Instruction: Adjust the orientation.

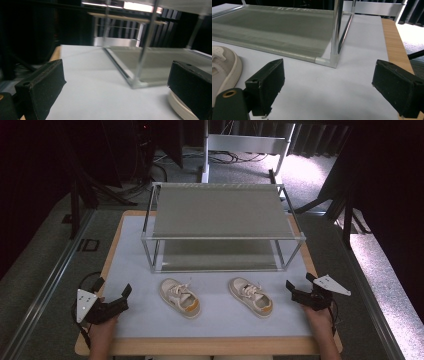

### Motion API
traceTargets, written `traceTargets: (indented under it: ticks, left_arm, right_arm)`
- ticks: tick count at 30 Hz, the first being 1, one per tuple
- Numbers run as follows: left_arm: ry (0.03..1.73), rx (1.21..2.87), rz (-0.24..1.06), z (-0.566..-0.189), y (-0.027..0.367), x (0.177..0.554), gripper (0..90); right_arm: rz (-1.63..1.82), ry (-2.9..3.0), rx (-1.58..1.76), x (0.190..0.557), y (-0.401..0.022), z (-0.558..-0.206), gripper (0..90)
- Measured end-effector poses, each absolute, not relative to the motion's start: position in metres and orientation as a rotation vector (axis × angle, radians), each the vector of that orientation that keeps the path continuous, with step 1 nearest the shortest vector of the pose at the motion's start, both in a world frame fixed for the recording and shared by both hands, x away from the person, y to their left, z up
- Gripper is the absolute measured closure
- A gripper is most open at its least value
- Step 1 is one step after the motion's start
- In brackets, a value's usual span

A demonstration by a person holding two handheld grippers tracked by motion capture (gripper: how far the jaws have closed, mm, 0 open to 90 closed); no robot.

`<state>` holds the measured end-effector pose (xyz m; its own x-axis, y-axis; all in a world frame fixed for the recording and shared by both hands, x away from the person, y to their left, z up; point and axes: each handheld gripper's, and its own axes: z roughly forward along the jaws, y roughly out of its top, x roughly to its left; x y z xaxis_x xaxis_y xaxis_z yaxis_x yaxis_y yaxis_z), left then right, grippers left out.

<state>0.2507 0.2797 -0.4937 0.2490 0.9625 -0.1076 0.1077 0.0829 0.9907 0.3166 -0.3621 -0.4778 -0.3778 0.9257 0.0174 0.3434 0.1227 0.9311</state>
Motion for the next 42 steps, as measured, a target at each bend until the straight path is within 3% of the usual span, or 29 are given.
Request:
traceTargets:
  ticks: [5,14,29,42]
  left_arm:
    - [1.139,1.332,0.834,-0.493,0.283,0.251,0.9]
    - [1.136,1.512,0.621,-0.482,0.287,0.255,0.9]
    - [1.082,1.760,0.564,-0.451,0.282,0.264,1.0]
    - [1.054,2.116,0.371,-0.434,0.281,0.268,1.0]
  right_arm:
    - [1.244,1.818,1.222,0.317,-0.362,-0.478,10.4]
    - [1.257,1.850,1.219,0.319,-0.362,-0.478,10.4]
    - [1.268,1.878,1.217,0.319,-0.362,-0.478,13.2]
    - [1.266,1.886,1.221,0.319,-0.362,-0.478,12.5]
